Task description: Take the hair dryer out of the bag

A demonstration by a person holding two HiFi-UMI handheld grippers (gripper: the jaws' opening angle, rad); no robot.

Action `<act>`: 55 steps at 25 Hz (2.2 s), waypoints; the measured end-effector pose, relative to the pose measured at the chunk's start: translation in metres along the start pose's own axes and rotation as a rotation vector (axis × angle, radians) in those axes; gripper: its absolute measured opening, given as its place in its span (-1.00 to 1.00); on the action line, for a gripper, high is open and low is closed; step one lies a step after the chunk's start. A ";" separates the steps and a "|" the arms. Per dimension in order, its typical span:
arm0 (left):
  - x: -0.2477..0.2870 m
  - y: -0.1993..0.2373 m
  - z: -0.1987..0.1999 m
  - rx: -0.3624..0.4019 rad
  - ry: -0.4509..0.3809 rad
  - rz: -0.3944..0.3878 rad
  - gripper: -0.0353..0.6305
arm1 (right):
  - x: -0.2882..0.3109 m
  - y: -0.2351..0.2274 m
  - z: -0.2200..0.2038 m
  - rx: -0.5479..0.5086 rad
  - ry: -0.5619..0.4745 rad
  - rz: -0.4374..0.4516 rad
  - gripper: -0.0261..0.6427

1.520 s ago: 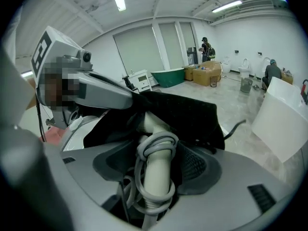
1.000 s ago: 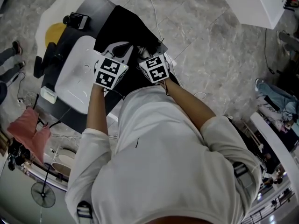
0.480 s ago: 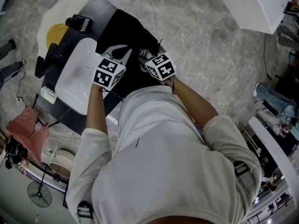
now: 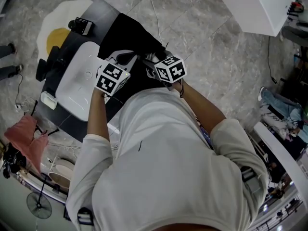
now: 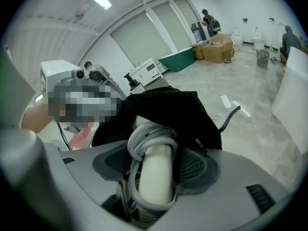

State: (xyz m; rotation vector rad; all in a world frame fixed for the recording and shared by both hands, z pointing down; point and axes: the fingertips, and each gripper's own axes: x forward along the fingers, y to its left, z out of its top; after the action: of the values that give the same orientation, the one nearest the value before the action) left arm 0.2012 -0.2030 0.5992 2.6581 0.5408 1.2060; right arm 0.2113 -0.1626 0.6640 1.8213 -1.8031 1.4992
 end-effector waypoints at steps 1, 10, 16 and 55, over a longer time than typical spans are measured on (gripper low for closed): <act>0.000 0.001 -0.001 0.001 0.003 -0.001 -0.80 | -0.002 0.000 -0.002 -0.034 0.017 -0.003 -0.11; 0.001 -0.005 -0.006 -0.006 0.031 -0.050 -0.80 | -0.016 -0.009 -0.024 -0.213 0.071 0.036 -0.11; 0.004 -0.011 -0.008 -0.010 0.031 -0.056 -0.80 | -0.010 -0.015 -0.031 -0.254 0.068 0.002 -0.10; 0.003 -0.008 -0.025 -0.010 0.044 0.030 -0.80 | -0.023 0.009 -0.057 -0.308 0.120 -0.018 -0.08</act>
State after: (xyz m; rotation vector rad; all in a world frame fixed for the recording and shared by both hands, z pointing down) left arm 0.1818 -0.1944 0.6151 2.6465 0.5019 1.2751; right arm 0.1803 -0.1091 0.6701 1.5625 -1.8350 1.2150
